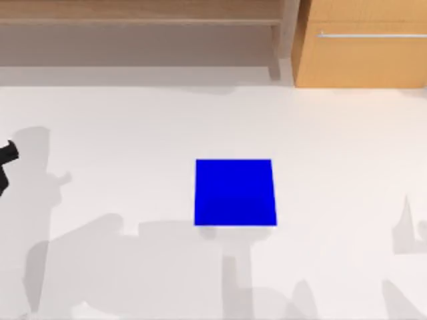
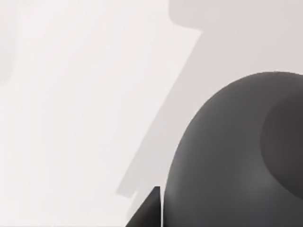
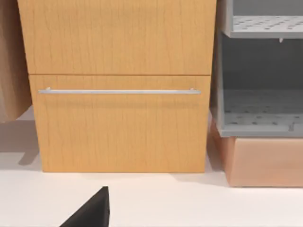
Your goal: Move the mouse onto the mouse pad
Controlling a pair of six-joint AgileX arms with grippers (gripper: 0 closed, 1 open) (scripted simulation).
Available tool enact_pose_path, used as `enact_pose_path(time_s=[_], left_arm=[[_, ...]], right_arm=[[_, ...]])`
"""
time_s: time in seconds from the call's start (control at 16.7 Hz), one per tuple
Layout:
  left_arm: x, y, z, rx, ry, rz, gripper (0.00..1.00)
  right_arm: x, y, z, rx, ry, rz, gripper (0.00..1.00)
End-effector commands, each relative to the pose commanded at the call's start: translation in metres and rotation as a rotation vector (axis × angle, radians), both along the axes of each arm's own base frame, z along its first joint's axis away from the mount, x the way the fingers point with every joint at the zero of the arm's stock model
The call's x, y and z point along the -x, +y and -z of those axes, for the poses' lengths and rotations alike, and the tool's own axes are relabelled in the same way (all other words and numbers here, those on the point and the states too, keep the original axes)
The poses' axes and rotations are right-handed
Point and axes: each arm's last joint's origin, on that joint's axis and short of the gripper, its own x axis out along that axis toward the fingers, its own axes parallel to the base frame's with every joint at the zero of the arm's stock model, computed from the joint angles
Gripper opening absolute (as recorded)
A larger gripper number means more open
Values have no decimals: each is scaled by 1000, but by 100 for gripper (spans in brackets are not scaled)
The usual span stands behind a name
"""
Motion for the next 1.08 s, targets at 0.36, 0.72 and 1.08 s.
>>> enact_pose_path(time_s=[0.36,0.72,1.08], left_arm=[[-3,-4,-2,4,7,70,0],[-25,-35,-21,26,27,582,0],[-55,-97,-33,84,76,1498,0]], right_arm=[[0,0,0,0,0,0,100],[0,0,0,0,0,0,100],[0,0,0,0,0,0,100]])
